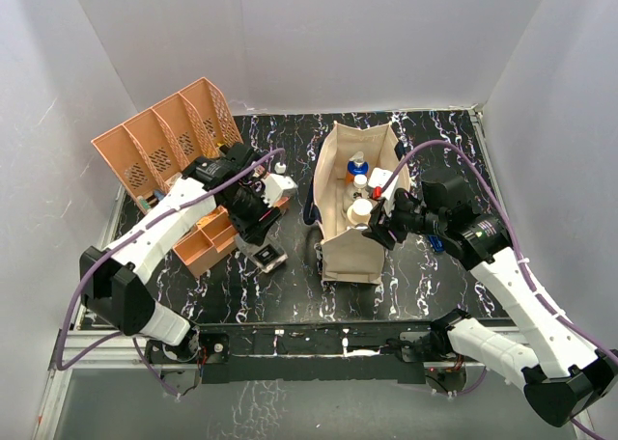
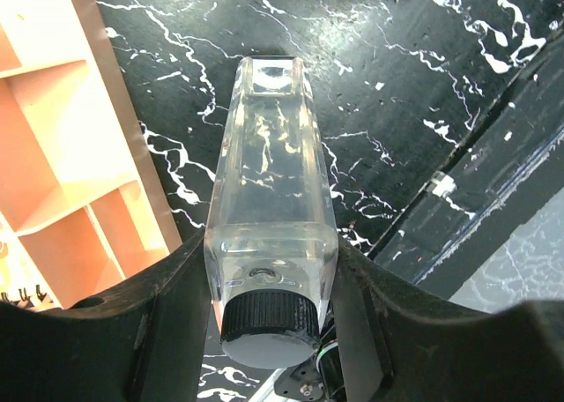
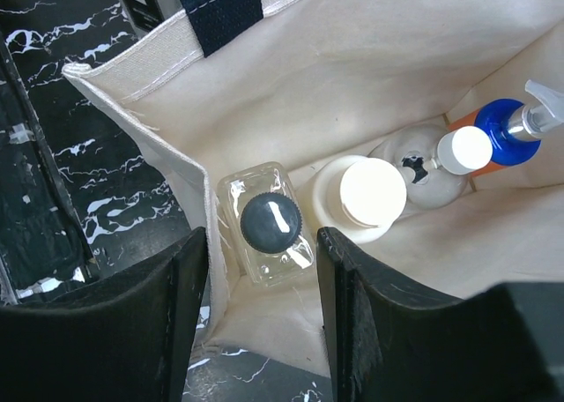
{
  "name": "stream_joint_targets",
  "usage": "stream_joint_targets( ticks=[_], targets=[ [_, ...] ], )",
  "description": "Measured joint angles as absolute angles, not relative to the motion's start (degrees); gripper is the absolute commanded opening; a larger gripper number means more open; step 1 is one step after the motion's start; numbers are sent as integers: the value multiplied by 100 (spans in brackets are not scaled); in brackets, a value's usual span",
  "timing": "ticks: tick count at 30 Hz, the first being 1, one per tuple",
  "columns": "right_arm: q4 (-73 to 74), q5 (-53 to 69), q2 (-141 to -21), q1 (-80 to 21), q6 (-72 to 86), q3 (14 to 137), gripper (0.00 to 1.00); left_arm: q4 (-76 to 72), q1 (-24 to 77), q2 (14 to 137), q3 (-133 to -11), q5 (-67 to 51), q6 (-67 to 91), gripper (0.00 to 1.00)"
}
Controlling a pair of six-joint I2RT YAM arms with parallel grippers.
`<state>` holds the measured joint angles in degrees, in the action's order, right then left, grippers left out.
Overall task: Place the personal care products into the canvas bag
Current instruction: Move the care product at the center of the board, then pick up the care product from the center of the board.
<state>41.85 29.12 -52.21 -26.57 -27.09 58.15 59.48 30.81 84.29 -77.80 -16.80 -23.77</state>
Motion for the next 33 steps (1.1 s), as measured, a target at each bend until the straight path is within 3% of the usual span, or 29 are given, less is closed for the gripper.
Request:
stream_joint_targets(
  ticks=[8, 19, 33],
  targets=[
    [4145, 2864, -5157, -2650, -2709, 5645, 54, 5697, 3081, 8578, -7830, -1406, -2034, 21],
    [4132, 2864, -5157, -2648, -2709, 5642, 54, 5358, 3085, 8890, -8005, -1406, -1678, 60],
    [4038, 2867, -4998, -2646, -2705, 5463, 54, 5290, 3087, 8890, -7981, -1686, -1588, 81]
  ],
)
